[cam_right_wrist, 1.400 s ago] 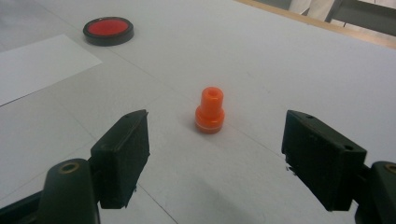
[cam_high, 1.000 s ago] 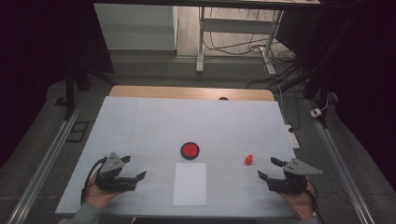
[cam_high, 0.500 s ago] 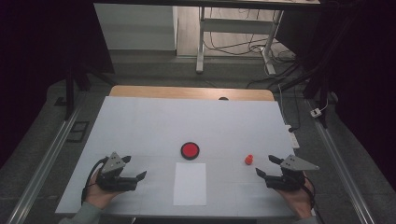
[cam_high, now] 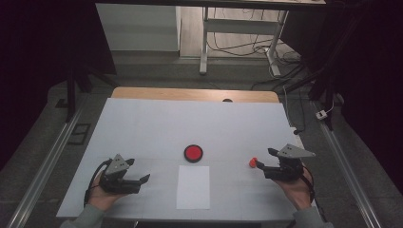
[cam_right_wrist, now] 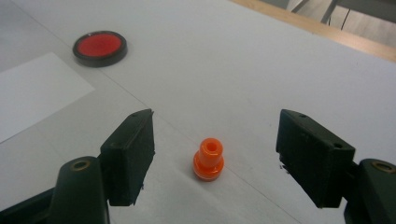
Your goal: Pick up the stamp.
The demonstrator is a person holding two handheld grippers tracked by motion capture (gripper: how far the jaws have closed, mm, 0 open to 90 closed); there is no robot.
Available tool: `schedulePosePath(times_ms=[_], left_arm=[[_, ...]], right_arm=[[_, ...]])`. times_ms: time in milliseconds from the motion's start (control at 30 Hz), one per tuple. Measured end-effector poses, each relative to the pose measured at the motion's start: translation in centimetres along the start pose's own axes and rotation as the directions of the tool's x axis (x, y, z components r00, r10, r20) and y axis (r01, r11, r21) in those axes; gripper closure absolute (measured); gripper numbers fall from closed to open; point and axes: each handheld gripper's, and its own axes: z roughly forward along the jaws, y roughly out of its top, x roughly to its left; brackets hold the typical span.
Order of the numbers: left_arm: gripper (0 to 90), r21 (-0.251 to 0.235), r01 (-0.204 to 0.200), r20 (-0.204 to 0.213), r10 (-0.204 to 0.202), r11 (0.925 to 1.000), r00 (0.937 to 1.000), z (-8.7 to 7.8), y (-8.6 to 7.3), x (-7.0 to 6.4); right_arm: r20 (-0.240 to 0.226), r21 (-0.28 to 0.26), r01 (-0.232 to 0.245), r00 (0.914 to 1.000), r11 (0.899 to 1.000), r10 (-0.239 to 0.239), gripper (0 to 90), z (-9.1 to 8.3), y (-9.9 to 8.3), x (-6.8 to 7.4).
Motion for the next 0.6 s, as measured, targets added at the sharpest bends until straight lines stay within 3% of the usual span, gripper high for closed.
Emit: schedulePosePath(times_ms=[200,267,400,600], left_arm=[[16.8,0.007,-0.003,-0.004,0.003,1.0000,1.0000,0.2,0.0,-0.1],[16.8,0.012,-0.004,-0.005,0.004,0.9999,1.0000,0.3,0.0,0.0],[16.8,0.014,-0.006,-0.007,0.006,0.9999,1.0000,0.4,0.0,0.0],[16.8,0.022,-0.004,-0.015,0.005,0.9998,0.9999,0.5,0.0,0.2]], right_arm=[[0.010,0.033,-0.020,0.9998,0.999,0.020,28.0,1.0,0.2,-0.7],[0.012,0.064,-0.050,0.9987,0.997,0.050,28.1,1.9,0.2,-1.4],[0.007,0.114,-0.066,0.9978,0.991,0.065,28.7,3.1,0.3,-1.8],[-0.012,0.127,-0.077,0.9968,0.989,0.080,30.8,4.1,0.3,-1.8]])
